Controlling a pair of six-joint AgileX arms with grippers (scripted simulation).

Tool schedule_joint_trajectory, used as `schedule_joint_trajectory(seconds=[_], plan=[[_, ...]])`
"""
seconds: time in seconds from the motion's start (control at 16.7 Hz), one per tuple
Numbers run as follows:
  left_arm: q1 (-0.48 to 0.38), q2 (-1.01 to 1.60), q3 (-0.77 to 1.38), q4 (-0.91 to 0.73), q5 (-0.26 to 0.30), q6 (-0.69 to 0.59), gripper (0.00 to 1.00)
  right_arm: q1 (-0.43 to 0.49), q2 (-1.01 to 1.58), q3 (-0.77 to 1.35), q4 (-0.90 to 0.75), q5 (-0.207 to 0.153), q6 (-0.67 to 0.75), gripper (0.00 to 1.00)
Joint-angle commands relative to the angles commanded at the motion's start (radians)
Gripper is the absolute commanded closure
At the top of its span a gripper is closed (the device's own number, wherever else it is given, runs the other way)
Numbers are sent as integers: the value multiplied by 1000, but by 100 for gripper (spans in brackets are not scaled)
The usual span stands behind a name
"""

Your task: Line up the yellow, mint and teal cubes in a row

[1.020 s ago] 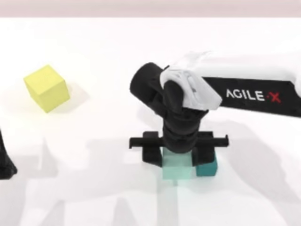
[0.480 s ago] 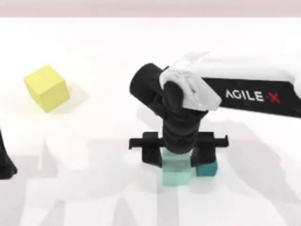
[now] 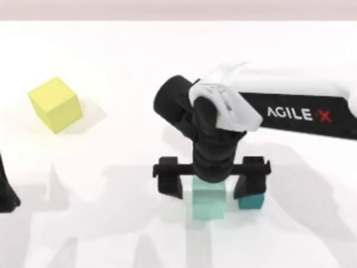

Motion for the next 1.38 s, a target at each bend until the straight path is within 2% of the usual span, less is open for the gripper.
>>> schedule_joint_trajectory(seconds=[0.36,0.78,1.14,1.38], plan=[[0,0,0,0,0,0,0,0,-4,16,-17,0,0,0],[0,0,0,0,0,0,0,9,-68,172,-242,-1,1,0],[-2,9,9,-6,3,3,0,1,-75,171,-241,1,-3,0],[-24,133,148,-97,43,49,0,-32,-168,105,-184,22,-48,0]])
